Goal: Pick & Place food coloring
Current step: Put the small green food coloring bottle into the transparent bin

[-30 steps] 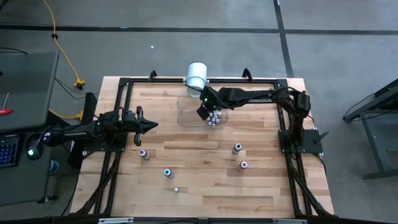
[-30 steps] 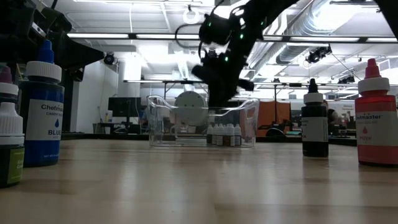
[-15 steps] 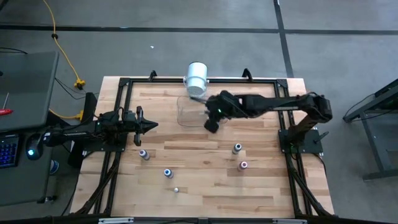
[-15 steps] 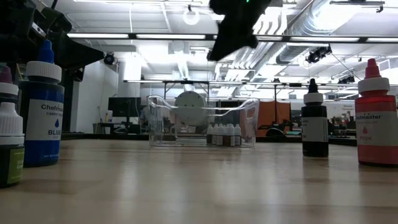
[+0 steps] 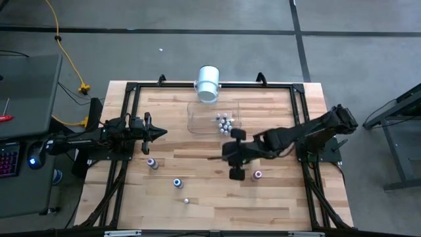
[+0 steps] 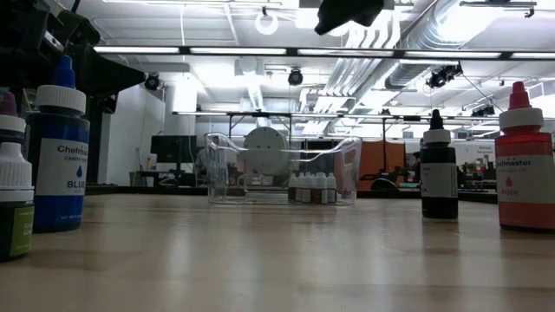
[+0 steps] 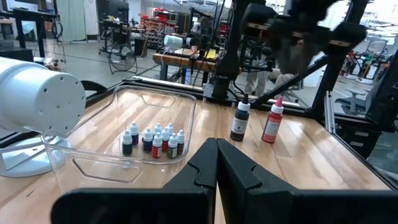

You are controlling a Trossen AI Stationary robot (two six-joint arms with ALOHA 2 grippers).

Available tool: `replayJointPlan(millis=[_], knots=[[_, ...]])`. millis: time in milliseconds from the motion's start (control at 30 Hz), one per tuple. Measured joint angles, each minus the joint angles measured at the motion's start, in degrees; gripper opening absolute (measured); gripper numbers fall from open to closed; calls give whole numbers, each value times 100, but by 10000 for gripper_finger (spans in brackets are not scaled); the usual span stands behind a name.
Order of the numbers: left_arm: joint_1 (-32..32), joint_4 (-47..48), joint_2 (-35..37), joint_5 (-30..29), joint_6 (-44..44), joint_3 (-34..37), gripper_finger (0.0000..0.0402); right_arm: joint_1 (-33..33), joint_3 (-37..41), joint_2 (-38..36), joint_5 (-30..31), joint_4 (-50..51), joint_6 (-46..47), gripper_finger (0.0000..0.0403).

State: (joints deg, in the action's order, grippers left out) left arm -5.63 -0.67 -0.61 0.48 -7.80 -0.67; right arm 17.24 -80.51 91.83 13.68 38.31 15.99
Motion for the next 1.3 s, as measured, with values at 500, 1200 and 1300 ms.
replayJointPlan(millis=[500,1200,1300], knots=[[2,0,1,1,1,0,1,339,-1154,1485,-510,-605,172,144],[0,0,-1,-1,1,0,1,611,-2741,3482,-419,-1052,524,145],[1,0,1,-1,0,0,1,680,-2734,3585,-422,-1090,676,146]])
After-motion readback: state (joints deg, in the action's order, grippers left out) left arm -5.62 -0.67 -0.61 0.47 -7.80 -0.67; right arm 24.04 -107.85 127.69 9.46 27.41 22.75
